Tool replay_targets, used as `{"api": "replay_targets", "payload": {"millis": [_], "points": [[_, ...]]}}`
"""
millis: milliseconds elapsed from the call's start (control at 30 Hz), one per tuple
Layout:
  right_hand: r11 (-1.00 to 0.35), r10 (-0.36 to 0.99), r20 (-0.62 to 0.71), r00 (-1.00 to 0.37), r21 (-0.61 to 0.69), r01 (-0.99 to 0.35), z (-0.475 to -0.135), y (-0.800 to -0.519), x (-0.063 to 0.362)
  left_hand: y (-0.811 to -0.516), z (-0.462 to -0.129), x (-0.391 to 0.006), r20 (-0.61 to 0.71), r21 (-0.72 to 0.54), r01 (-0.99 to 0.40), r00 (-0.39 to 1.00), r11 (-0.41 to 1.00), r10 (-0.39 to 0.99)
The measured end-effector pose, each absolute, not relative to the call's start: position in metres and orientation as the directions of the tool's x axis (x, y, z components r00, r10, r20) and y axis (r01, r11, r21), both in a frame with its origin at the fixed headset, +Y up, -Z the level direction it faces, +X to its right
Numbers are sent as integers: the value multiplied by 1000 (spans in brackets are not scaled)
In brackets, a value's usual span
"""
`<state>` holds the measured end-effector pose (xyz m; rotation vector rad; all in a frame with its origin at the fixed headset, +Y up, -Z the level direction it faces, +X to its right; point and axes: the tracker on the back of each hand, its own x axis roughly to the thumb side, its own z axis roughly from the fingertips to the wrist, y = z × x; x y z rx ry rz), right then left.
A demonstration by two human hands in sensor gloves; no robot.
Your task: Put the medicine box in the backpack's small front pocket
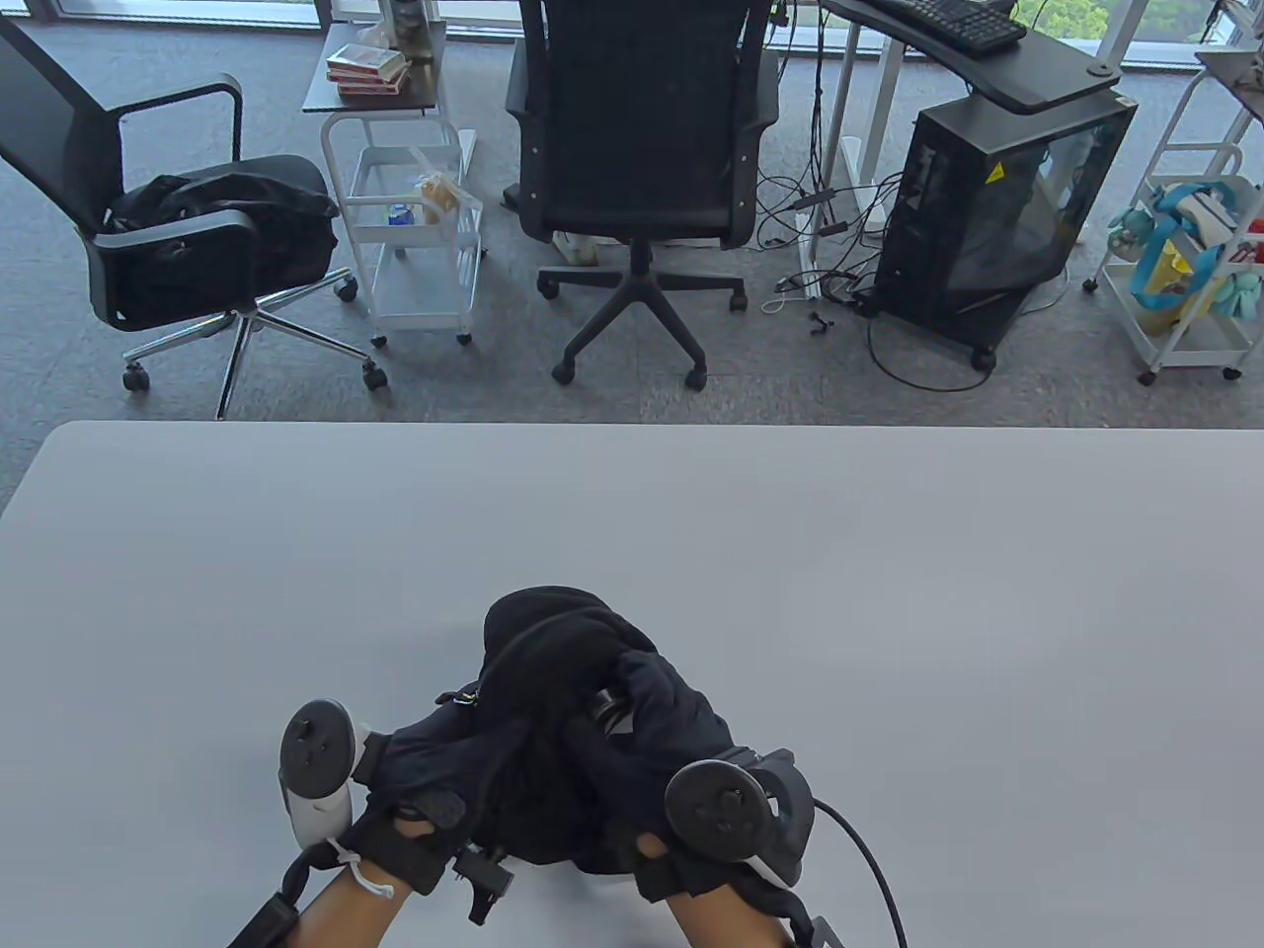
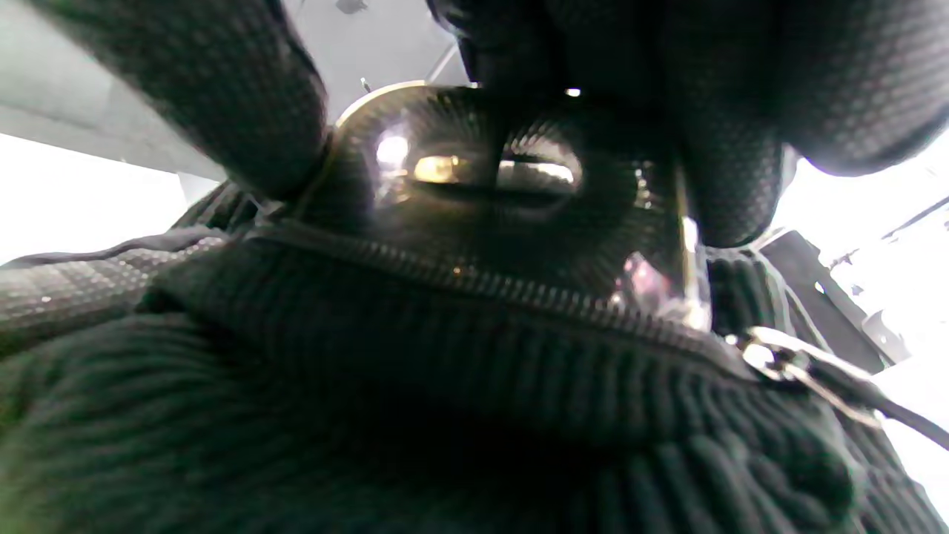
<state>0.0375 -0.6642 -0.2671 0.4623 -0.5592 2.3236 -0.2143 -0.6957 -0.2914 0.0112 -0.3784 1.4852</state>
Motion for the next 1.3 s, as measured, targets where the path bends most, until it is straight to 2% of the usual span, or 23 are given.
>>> {"api": "replay_targets", "payload": {"millis": [333,433,567,733,800,867,900,1000,1100,1300], "points": [[-644,628,484,-610,-118,-756,-268,-671,33,-700,-293,-226,231,-143,-989,-72,-40,970],[-530,715,479,-509,-103,-842,-272,-673,43,-700,-296,-232,229,-126,-987,-124,-97,965],[-368,845,376,-381,-107,-924,-281,-684,63,-697,-299,-241,224,-141,-970,-226,-198,948],[-135,987,102,-125,95,-986,-300,-722,77,-694,-302,-244,183,-240,-907,-391,-345,902],[40,999,-43,30,255,-966,-306,-741,75,-695,-305,-242,153,-299,-868,-454,-396,878],[174,981,-137,136,329,-928,-308,-749,70,-695,-306,-239,131,-342,-842,-482,-417,866],[322,941,-234,244,396,-860,-308,-755,62,-696,-308,-237,95,-395,-812,-501,-429,860],[431,900,-328,288,560,-708,-305,-759,47,-698,-309,-234,68,-437,-788,-511,-435,857],[513,858,-336,388,571,-641,-302,-755,38,-701,-311,-237,59,-411,-794,-514,-448,856],[503,858,-210,470,533,-680,-303,-736,44,-711,-315,-256,26,-244,-922,-316,-301,948]]}}
